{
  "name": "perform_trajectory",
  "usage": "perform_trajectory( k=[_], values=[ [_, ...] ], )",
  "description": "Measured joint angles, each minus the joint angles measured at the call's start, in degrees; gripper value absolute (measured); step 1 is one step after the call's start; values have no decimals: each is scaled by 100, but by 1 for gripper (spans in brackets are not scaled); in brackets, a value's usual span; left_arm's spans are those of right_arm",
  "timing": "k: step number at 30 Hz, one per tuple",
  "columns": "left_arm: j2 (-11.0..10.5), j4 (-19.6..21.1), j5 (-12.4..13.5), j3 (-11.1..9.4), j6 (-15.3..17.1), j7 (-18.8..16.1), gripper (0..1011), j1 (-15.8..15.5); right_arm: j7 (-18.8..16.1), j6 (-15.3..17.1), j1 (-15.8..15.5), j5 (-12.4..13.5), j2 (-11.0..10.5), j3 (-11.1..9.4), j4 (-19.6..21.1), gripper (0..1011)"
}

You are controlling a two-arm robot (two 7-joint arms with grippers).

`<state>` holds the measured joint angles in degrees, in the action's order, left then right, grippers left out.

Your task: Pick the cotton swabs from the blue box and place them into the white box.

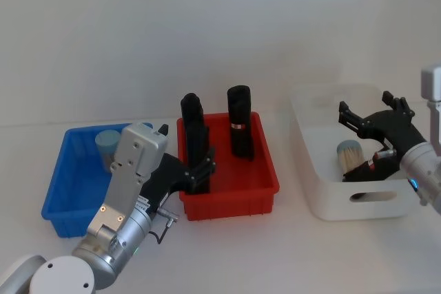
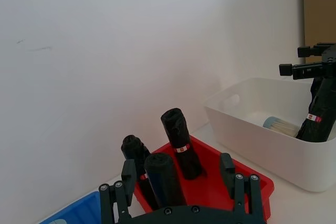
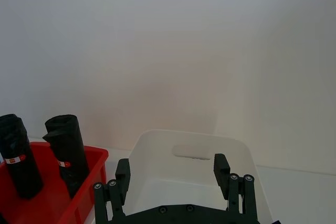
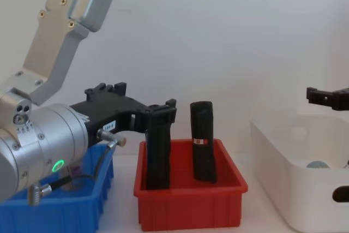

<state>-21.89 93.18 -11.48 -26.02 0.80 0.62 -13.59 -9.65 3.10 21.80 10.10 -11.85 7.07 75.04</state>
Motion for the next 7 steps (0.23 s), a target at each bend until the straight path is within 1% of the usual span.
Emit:
perform_trajectory(
  k=[7],
  values=[
    [0,0,0,0,0,0,1004,0,0,0,0,0,0,0,0,1002]
  ],
)
